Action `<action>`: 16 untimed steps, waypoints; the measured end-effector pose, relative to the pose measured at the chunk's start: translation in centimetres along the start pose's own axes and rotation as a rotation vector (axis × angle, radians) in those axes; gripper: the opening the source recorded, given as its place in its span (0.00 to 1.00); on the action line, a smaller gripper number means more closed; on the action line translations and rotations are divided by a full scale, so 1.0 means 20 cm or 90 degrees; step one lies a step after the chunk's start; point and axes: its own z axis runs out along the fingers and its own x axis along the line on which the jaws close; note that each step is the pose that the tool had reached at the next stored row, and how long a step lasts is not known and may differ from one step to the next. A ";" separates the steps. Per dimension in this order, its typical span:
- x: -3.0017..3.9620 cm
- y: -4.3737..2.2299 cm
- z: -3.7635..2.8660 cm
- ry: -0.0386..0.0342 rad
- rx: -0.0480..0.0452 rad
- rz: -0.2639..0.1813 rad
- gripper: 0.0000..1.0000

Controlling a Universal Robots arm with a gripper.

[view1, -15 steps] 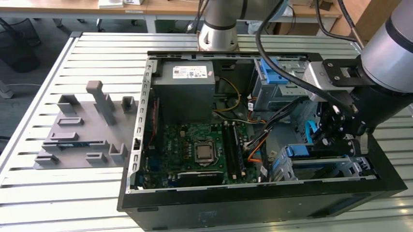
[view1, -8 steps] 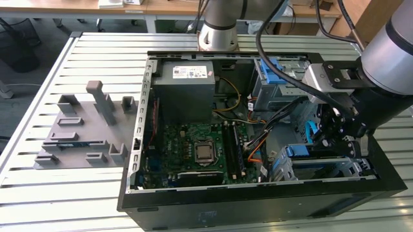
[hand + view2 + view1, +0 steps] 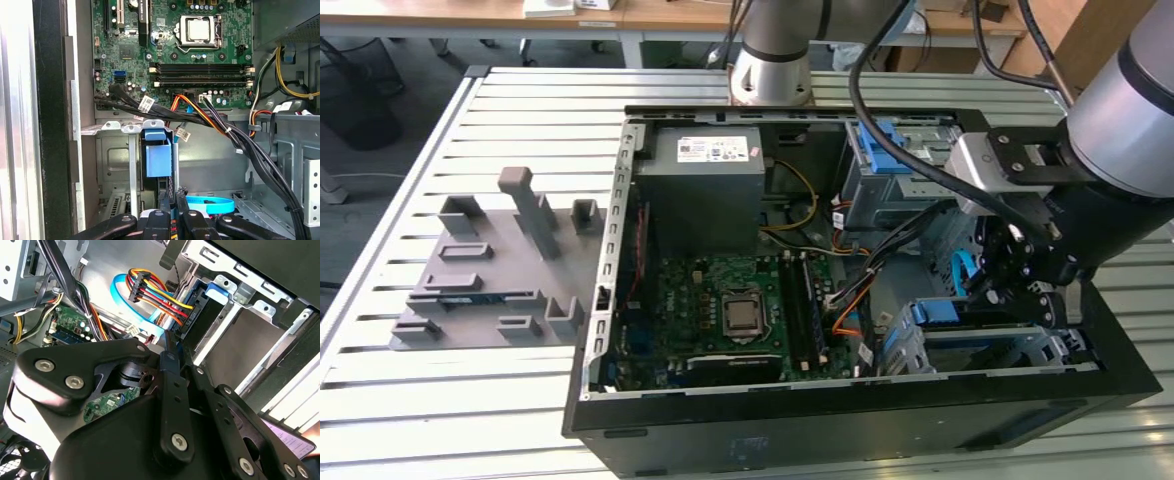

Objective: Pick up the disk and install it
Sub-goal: 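Insert the second disk wire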

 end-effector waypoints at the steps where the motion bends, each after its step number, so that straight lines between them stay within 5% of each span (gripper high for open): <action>1: 0.000 0.000 0.000 0.0000 0.0000 0.000 0.16; 16: 0.004 -0.007 -0.002 0.0004 -0.0006 0.000 0.16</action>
